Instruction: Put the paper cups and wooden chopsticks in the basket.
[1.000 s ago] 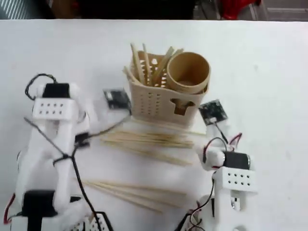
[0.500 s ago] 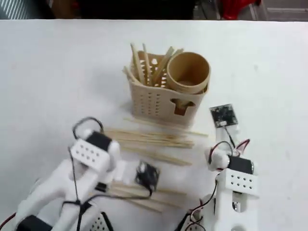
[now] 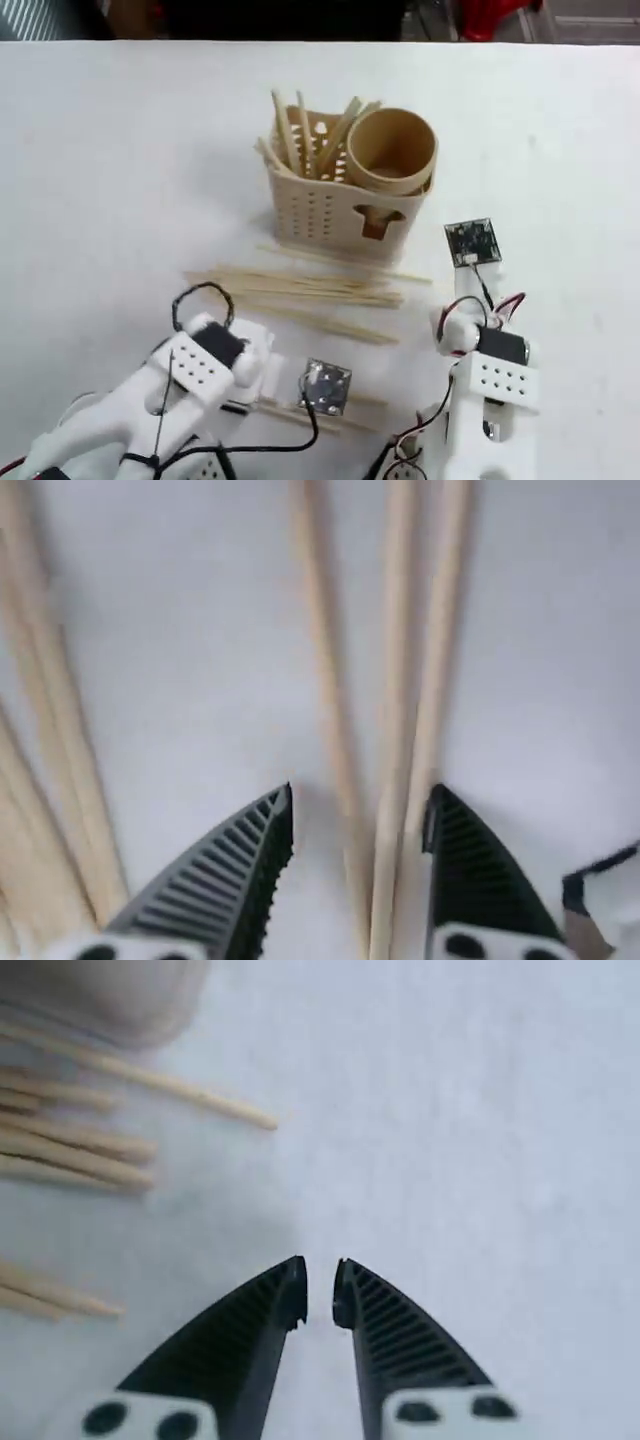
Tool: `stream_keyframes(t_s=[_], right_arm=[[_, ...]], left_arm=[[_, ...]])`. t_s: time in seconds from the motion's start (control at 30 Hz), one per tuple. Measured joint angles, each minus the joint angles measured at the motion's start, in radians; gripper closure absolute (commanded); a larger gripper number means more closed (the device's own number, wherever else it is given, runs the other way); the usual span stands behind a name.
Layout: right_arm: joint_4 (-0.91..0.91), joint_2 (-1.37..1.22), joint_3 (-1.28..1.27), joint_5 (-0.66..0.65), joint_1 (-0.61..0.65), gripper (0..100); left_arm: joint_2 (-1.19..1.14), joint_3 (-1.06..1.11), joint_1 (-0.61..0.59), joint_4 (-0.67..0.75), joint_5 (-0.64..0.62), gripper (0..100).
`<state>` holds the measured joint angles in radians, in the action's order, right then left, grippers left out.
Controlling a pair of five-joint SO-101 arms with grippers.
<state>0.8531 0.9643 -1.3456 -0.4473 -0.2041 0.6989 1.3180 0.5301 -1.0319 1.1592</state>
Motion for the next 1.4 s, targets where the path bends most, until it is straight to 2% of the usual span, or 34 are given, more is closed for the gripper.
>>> stream_keyframes(t_s=[0.27, 0.37, 0.47, 0.63, 0.97, 1.1, 1.23, 1.4], right_arm=[[0.0, 0.0, 0.0, 0.0, 0.002, 93.6], [0.0, 0.0, 0.0, 0.0, 0.002, 93.6], [0.0, 0.0, 0.0, 0.0, 0.002, 93.6], [-0.003, 0.0, 0.0, 0.0, 0.002, 93.6], [-0.003, 0.0, -0.002, 0.0, 0.002, 93.6], [-0.003, 0.0, -0.002, 0.0, 0.002, 93.6], [-0.003, 0.0, -0.006, 0.0, 0.003, 93.6], [-0.006, 0.0, -0.026, 0.0, 0.032, 93.6]], left_arm=[[-0.002, 0.002, -0.103, 0.066, -0.038, 79], [-0.003, -0.025, -0.15, 0.069, -0.048, 82], [0.002, -0.114, -0.232, 0.129, -0.049, 82], [0.0, -0.209, -0.292, 0.152, -0.054, 82], [0.0, -0.209, -0.293, 0.147, -0.057, 82], [0.0, -0.143, -0.288, 0.23, -0.057, 82], [0.0, -0.121, -0.233, 0.287, -0.057, 82], [0.0, -0.121, -0.17, 0.293, -0.057, 82]])
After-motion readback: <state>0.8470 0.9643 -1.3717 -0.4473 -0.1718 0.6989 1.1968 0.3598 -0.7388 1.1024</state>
